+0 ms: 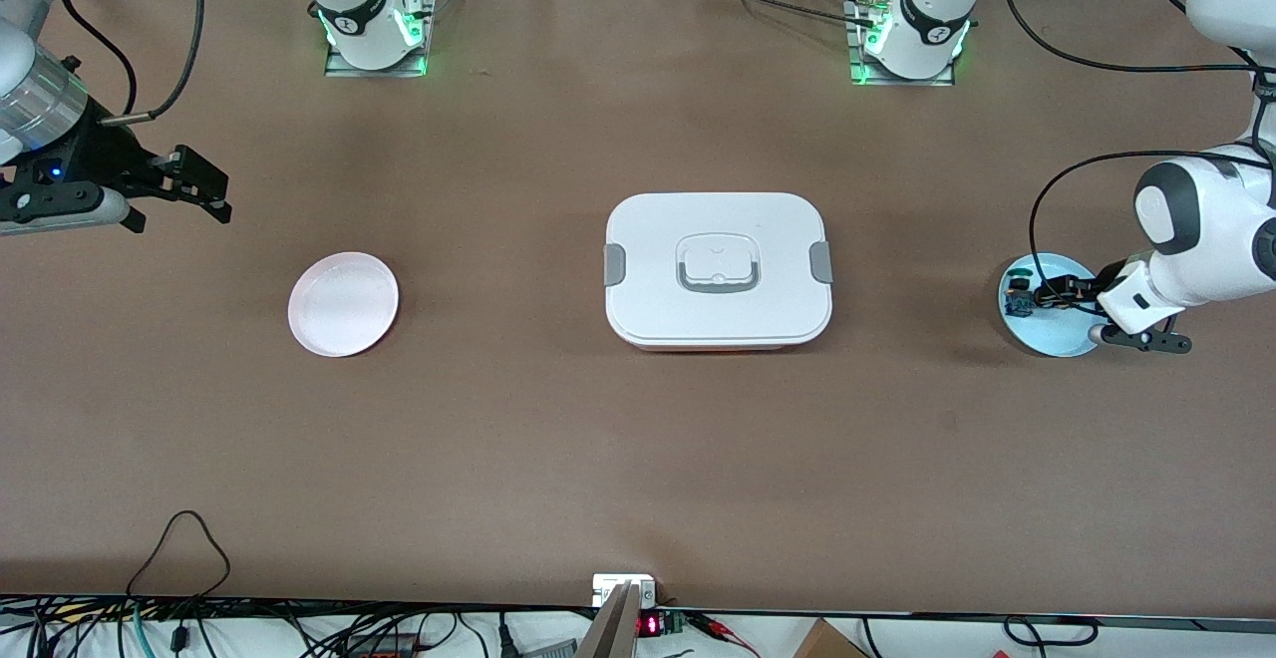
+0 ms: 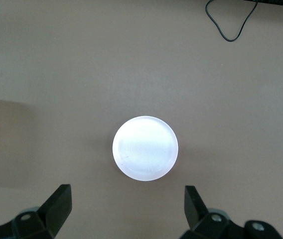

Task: Transfer orange switch to right arm and place
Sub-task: 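Close the left gripper on the orange switch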

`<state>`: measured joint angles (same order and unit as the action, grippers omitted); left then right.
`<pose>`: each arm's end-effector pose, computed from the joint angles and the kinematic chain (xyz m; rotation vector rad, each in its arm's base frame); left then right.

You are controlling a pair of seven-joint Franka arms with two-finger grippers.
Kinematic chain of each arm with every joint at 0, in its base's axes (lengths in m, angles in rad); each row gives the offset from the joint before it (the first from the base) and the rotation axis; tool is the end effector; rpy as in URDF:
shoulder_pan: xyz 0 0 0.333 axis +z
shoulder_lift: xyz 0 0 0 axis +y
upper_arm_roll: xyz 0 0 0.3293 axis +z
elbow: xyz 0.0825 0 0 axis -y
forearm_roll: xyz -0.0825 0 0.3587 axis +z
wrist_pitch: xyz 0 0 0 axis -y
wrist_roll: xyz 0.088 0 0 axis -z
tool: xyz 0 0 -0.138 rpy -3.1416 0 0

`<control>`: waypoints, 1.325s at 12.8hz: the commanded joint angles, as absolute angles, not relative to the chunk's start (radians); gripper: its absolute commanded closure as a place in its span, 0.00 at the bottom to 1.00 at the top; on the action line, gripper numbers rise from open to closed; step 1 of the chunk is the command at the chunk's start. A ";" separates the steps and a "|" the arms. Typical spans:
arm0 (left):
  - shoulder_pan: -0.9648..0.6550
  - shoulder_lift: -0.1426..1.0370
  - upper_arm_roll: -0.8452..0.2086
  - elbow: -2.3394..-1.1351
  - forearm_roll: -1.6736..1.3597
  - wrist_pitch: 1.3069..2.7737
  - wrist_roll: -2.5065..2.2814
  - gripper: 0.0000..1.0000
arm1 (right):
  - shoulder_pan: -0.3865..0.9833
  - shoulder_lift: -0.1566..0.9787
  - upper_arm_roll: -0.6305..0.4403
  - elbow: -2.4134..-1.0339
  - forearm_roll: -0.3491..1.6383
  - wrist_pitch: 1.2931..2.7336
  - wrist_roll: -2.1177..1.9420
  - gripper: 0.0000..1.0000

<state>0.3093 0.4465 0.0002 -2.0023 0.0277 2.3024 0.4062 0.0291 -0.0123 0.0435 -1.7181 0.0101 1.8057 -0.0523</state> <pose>0.5484 0.1766 0.2217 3.0951 -0.1809 -0.2234 0.5448 0.0409 0.5682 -3.1214 -0.1923 -0.1562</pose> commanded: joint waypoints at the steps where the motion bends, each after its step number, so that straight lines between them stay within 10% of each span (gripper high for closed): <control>1: 0.339 0.469 -0.008 -1.987 0.052 2.318 0.434 0.00 | 0.026 -0.018 0.041 -1.712 0.023 1.789 -0.057 0.00; 17: 0.354 0.532 -0.020 -1.986 0.038 2.401 0.465 0.00 | 0.018 -0.017 0.035 -1.712 0.023 1.776 -0.058 0.00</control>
<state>0.3446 0.5139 -0.0105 -2.0018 0.0278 2.3924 0.4468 0.0247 -0.0122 0.0340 -1.7181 0.0101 1.7907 -0.0524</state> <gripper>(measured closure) 0.000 0.000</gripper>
